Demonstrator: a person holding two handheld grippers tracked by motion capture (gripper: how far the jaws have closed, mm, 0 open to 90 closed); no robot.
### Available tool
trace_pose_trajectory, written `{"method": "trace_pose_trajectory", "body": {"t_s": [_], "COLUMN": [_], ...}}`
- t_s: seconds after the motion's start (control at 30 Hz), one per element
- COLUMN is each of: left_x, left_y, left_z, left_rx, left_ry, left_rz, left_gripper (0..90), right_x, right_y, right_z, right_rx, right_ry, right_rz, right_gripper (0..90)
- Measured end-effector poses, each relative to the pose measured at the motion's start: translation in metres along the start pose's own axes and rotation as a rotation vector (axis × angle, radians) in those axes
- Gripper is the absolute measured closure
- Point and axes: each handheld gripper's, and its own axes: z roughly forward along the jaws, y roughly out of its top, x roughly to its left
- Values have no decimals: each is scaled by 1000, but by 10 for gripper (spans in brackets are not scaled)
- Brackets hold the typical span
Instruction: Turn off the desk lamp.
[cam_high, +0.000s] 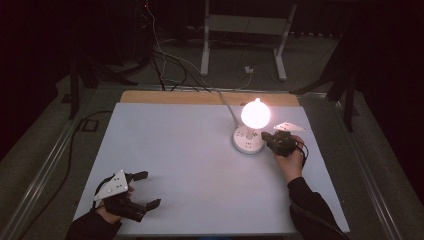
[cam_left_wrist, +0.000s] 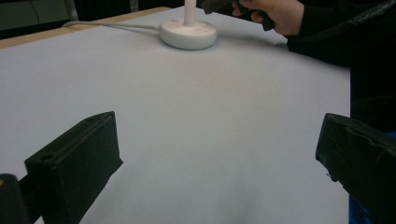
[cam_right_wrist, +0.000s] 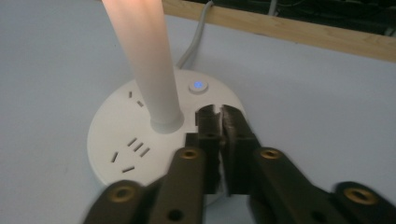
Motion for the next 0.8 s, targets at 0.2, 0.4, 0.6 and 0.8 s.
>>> {"method": "trace_pose_trajectory", "body": {"t_s": [0.2, 0.4, 0.6, 0.8], "left_x": [0, 0, 0, 0], "left_y": [0, 0, 0, 0], "left_z": [0, 0, 0, 0], "left_rx": [3, 4, 4, 6], "left_ry": [1, 1, 1, 1], "left_rz": [2, 1, 2, 5], "left_gripper": [5, 5, 5, 5], "right_x": [-1, 3, 4, 6], "right_y": [-3, -5, -7, -7], "right_z": [5, 8, 9, 11], "right_rx": [22, 22, 27, 32], "right_ry": [9, 4, 5, 8], "right_rz": [16, 14, 19, 16], "right_gripper": [897, 897, 898, 897]}}
